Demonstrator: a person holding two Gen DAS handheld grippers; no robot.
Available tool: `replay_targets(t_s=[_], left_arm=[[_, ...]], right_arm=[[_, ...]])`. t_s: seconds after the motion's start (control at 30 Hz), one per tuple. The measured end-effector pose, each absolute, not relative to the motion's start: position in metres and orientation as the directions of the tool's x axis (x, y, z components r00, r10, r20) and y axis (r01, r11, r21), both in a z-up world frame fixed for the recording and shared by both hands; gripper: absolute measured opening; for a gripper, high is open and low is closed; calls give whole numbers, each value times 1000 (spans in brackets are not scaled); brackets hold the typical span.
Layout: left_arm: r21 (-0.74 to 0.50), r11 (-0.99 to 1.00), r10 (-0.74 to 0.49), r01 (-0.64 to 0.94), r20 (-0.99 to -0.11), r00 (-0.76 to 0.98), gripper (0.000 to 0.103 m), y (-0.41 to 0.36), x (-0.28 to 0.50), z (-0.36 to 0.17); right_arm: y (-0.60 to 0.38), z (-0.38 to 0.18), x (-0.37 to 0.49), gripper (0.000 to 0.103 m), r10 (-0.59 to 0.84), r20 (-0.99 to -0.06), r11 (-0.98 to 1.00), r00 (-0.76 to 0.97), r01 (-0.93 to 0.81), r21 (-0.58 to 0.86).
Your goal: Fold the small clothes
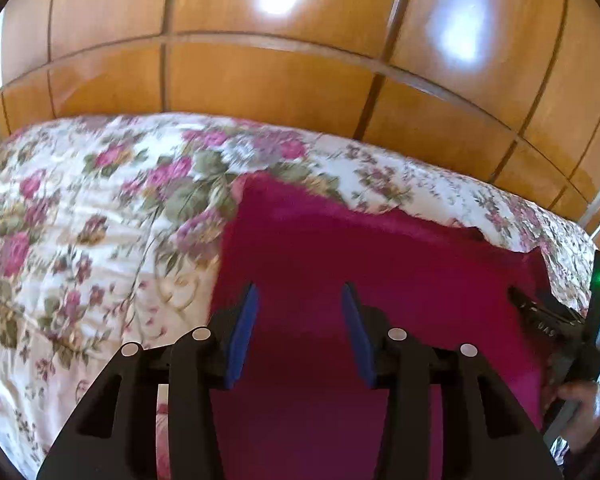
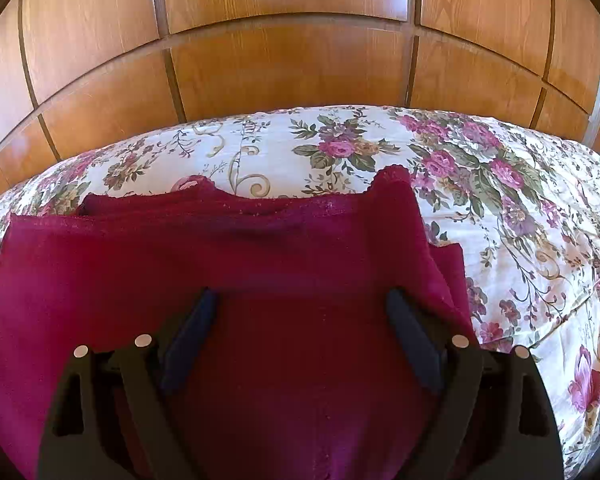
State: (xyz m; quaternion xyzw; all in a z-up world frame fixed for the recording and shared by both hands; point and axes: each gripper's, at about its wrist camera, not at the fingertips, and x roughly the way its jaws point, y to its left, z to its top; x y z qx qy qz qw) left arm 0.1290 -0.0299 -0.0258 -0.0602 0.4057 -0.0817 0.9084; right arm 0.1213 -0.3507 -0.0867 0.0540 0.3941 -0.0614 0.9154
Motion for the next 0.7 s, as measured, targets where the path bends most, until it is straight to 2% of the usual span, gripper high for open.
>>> replay_targets(t_s=[0.13, 0.2, 0.3, 0.53, 0.6, 0.7], left_arm=[[-118, 988, -157, 103, -748, 645, 43, -40, 144, -37], [-92, 991, -130, 94, -796, 592, 49, -37, 161, -58], [-137, 986, -168, 97, -795, 583, 54, -26, 174, -79], [-137, 988, -154, 75, -780, 607, 54, -23, 157, -64], [-96, 995, -100, 41, -768, 633, 62, -19, 140, -54], [-100, 995, -68, -13, -760, 646, 63, -6, 118, -48]], right_arm=[[-351, -86, 122, 88, -63, -727, 987, 684, 152, 57], [-352, -87, 122, 88, -51, -726, 986, 686, 150, 72], [-353, -88, 124, 89, -40, -725, 985, 688, 147, 86], [-355, -89, 125, 89, -32, -718, 985, 696, 145, 98], [-355, -89, 125, 90, -32, -716, 984, 698, 146, 99], [-354, -89, 125, 90, -33, -712, 984, 701, 147, 100]])
